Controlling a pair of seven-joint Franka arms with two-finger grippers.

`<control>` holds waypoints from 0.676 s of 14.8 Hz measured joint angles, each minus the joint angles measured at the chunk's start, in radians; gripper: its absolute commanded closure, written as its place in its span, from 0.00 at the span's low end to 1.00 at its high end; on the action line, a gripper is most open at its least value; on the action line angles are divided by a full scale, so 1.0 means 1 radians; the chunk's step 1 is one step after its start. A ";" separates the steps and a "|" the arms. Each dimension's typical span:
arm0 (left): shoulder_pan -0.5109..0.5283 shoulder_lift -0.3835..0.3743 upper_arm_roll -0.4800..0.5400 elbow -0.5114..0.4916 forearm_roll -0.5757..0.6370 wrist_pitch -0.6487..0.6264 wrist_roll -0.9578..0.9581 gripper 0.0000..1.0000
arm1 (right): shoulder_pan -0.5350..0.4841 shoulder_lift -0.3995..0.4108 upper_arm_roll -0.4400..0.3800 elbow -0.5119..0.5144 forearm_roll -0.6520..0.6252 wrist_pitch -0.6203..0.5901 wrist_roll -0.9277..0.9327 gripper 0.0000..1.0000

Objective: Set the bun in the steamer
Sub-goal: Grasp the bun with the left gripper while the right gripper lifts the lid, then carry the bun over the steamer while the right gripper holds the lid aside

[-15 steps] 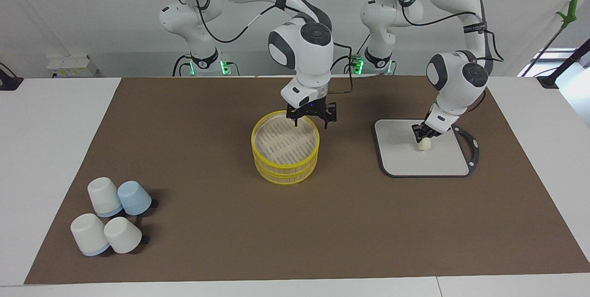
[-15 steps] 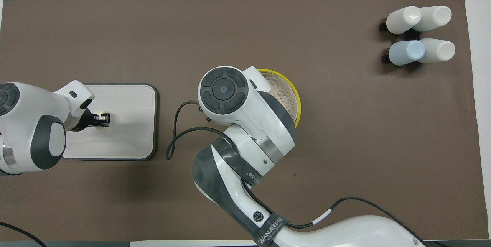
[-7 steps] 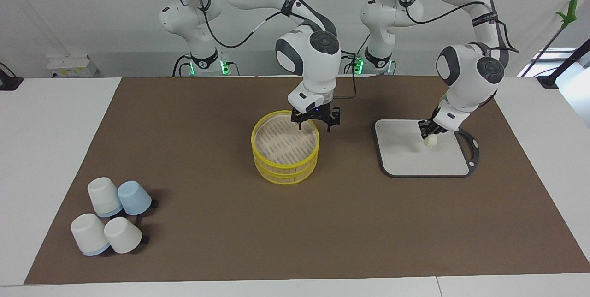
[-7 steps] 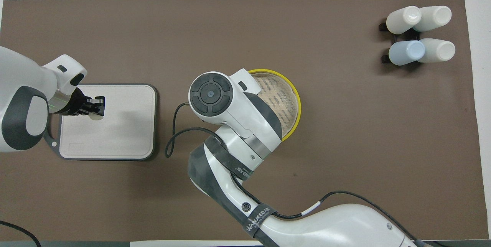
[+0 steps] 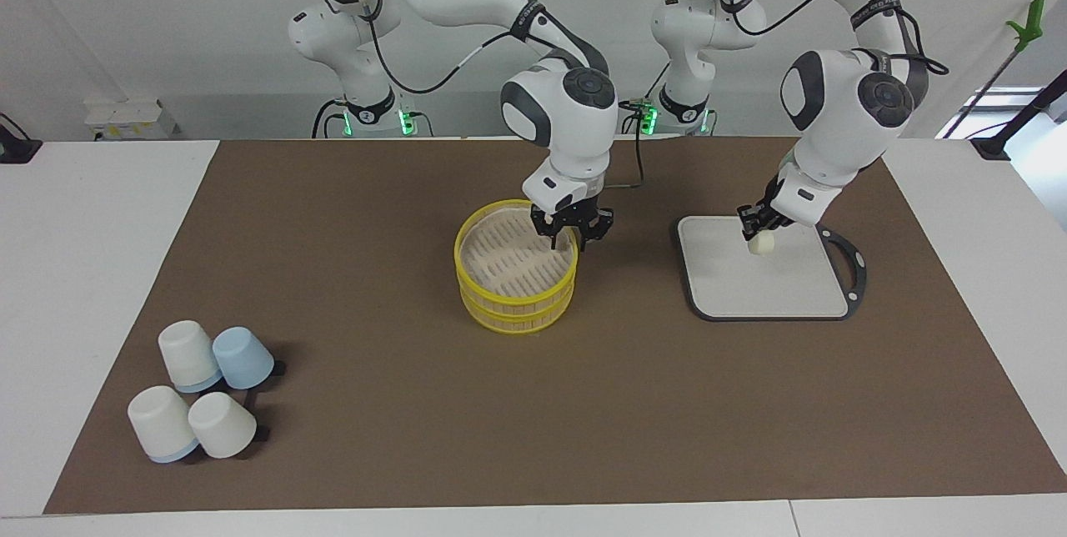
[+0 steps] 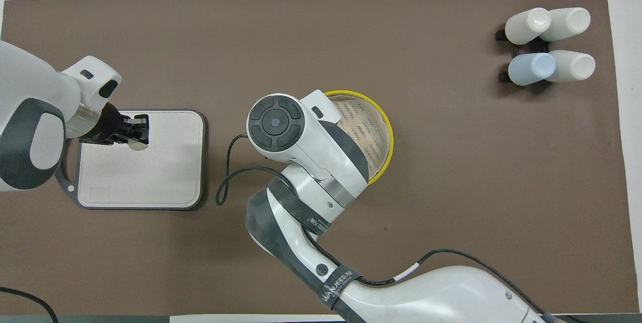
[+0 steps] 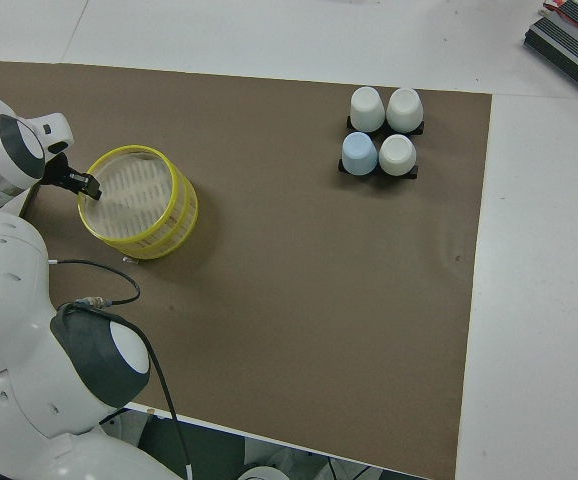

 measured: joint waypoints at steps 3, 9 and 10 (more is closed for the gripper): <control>-0.035 0.001 -0.007 0.017 -0.003 -0.005 -0.065 0.79 | -0.003 0.001 0.004 0.022 0.005 -0.006 0.000 1.00; -0.103 0.003 -0.012 0.047 -0.027 -0.005 -0.184 0.78 | -0.184 -0.098 -0.009 0.154 0.094 -0.196 -0.224 1.00; -0.120 0.008 -0.012 0.059 -0.028 -0.005 -0.207 0.78 | -0.230 -0.125 -0.011 0.154 0.096 -0.237 -0.319 1.00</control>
